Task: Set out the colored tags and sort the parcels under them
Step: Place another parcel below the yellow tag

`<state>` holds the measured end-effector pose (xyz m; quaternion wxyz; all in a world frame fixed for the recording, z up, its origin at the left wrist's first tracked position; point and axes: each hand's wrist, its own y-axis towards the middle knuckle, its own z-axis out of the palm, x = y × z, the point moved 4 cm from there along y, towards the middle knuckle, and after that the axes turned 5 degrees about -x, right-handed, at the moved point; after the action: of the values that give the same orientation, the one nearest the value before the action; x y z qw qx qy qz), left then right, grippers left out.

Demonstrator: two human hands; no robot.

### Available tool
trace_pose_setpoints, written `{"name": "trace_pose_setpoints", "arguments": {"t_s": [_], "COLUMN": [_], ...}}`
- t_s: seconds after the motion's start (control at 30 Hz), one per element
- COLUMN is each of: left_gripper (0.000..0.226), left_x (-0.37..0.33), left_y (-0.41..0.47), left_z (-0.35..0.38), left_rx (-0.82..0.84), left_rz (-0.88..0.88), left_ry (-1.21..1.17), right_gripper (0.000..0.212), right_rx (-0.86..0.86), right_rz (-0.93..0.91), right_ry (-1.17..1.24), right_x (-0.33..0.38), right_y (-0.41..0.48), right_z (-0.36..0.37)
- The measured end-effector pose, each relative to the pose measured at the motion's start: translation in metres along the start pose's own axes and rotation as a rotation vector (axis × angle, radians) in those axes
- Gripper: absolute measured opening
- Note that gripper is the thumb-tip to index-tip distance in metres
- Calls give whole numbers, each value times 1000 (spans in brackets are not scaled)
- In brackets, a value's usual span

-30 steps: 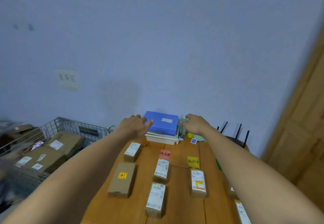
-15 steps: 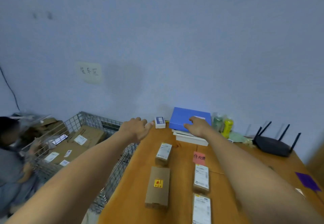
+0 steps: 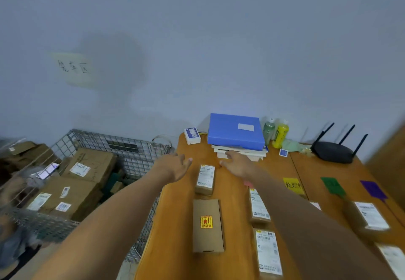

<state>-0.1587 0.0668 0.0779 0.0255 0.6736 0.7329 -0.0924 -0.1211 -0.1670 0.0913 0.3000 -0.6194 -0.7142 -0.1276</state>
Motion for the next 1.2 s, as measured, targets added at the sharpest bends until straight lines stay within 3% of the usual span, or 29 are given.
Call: {"name": "trace_pose_setpoints", "arguments": {"t_s": [0.27,0.6,0.97,1.2], "left_gripper": [57,47,53,32], "left_x": [6,29,34,28], "left_y": [44,102,134,134], "left_z": [58,174,257,266], "left_rx": [115,319,325,224], "left_rz": [67,-78,-231,-271], "left_ry": [-79,-259,-646,-837], "right_gripper": [54,57,49,40], "right_rx": [61,164,149,158], "right_rz": [141,316,434,466], "right_ry": [-15,130,328,439], "right_x": [-20,-78,-110,-121], "right_y": [28,90,128,134], "right_z": [58,160,220,236]}}
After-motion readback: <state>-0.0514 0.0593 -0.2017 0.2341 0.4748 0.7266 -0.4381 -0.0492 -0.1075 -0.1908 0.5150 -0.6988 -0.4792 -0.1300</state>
